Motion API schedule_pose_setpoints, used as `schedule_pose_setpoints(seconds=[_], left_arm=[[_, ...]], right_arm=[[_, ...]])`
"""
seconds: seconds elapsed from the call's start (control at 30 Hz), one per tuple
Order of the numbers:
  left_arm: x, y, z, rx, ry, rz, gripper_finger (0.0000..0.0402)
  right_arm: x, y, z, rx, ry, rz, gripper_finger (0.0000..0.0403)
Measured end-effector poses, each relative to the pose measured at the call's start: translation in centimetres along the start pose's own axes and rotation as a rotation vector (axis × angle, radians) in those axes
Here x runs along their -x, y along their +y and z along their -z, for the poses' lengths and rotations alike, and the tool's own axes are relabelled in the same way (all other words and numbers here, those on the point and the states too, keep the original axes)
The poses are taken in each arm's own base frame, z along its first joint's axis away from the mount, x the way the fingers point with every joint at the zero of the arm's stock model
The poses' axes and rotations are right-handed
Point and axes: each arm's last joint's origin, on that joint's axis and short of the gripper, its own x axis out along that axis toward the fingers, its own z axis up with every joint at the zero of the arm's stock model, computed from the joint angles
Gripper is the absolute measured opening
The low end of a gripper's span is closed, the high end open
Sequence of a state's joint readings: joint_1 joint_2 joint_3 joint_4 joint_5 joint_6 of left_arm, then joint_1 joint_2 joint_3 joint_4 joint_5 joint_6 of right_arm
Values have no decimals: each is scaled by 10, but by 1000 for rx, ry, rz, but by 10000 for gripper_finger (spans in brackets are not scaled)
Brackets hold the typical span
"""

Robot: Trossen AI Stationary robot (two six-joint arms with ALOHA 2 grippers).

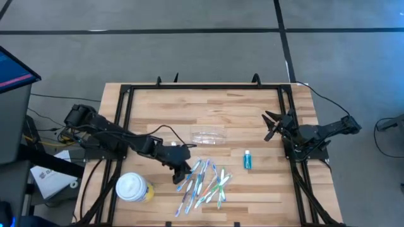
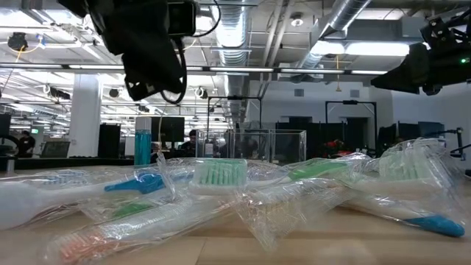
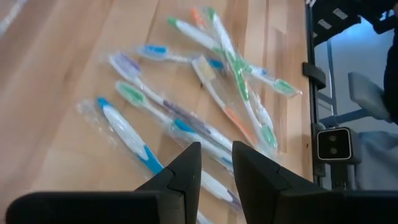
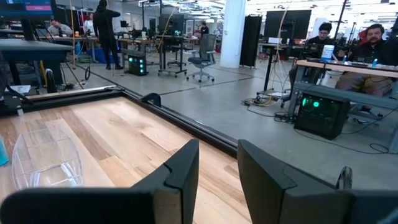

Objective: Pick & Place toothbrushing station
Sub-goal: Put the blue toothbrush into the transparent organizer

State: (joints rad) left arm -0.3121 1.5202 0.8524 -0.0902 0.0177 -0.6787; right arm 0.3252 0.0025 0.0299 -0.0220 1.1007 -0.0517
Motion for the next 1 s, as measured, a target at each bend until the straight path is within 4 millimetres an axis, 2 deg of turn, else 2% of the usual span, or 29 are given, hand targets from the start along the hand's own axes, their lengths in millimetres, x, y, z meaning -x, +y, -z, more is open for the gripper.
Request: schedule_pose_setpoints(seconds=[0.6, 1.0], left_arm=[[0, -23, 21, 44, 55, 55, 85], [-5, -22, 31, 99, 137, 31, 85]], right_arm=[[0, 0, 0, 0, 0, 0, 101], [0, 0, 0, 0, 0, 0, 101]])
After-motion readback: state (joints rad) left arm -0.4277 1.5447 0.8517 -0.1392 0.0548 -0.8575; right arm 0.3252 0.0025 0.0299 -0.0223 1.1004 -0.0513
